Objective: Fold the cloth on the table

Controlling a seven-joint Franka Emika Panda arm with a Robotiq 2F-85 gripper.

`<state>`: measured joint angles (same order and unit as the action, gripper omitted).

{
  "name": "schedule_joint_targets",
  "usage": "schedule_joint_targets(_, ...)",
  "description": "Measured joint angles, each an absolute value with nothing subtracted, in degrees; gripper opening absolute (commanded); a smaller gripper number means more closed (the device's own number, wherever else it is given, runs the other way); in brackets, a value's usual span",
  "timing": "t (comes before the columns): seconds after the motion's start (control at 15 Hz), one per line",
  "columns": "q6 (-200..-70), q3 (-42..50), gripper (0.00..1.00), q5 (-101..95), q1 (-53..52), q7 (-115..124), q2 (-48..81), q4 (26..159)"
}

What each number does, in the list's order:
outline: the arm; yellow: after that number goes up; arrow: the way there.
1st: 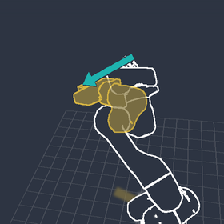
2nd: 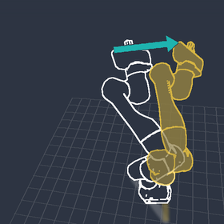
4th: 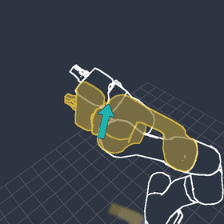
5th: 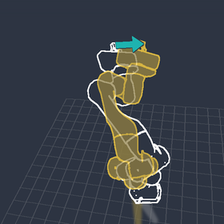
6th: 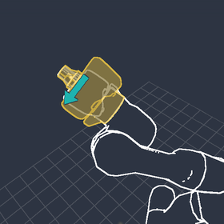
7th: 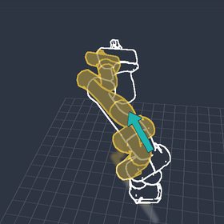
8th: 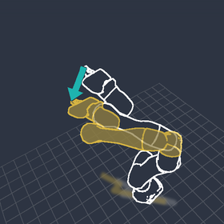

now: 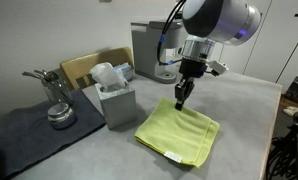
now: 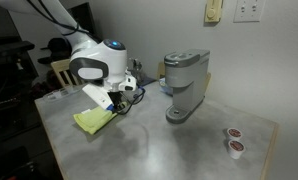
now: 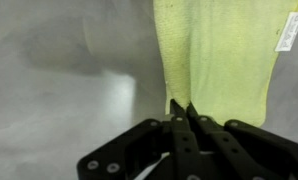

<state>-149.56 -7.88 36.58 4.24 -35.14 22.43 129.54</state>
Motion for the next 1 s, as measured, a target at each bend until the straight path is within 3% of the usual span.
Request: schedule_joint_targets(1.0,-147.16,-7.24,0.01,27.67,4.81,-25.04,17.02,130.74)
